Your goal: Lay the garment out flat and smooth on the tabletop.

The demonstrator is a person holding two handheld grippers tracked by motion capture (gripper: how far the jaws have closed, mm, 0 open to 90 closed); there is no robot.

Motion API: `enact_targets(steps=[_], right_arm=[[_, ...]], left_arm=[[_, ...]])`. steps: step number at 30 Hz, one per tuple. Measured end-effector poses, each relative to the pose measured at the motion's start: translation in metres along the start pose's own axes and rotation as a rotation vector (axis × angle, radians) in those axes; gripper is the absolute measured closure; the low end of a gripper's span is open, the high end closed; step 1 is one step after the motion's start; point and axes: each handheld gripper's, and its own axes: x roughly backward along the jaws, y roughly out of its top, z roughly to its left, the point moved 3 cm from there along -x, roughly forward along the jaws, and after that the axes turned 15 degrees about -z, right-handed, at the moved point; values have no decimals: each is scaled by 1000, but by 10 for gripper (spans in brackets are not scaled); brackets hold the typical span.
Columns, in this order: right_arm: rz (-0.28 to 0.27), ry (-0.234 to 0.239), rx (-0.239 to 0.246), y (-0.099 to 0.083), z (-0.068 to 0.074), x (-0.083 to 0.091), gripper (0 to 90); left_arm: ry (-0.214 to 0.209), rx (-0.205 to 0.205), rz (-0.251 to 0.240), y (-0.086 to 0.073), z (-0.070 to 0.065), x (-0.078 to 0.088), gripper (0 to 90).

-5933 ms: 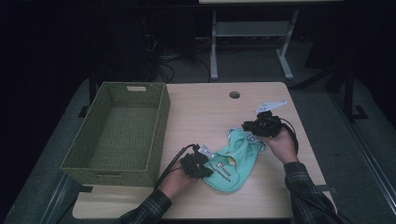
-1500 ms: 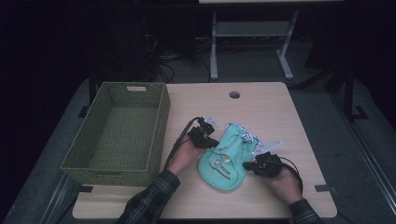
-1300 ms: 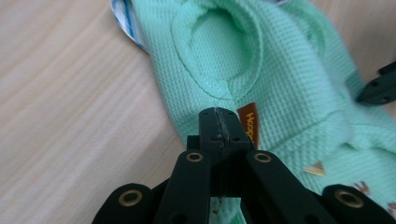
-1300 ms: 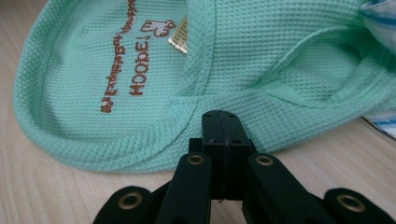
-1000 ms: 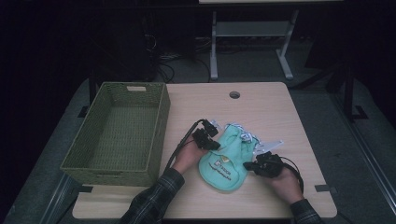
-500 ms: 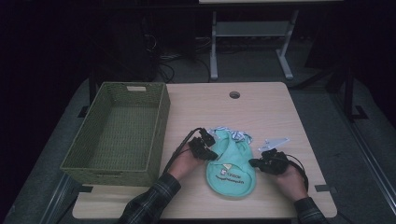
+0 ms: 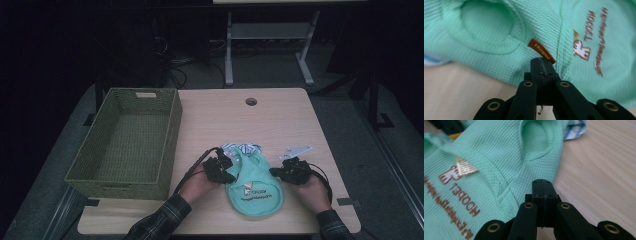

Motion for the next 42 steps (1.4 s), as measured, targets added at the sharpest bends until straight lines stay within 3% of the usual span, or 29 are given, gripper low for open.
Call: enact_targets(steps=[7,13,20,29,42], right_arm=[[-3,-24,2,1,-6,-1,900],[-7,-17,1,2,-8,-2,899],[-65,47,4,14,10,0,899],[-126,114,30,40,37,-15,899],[-38,121,42,25,39,-45,899]], left_arm=[[-34,-26,5,2,-16,-6,896],[-45,-21,-5,3,-18,-7,895],[-23,-8,-38,7,-10,3,880],[10,17,-66,9,-1,13,878],[88,38,-106,22,27,24,836]])
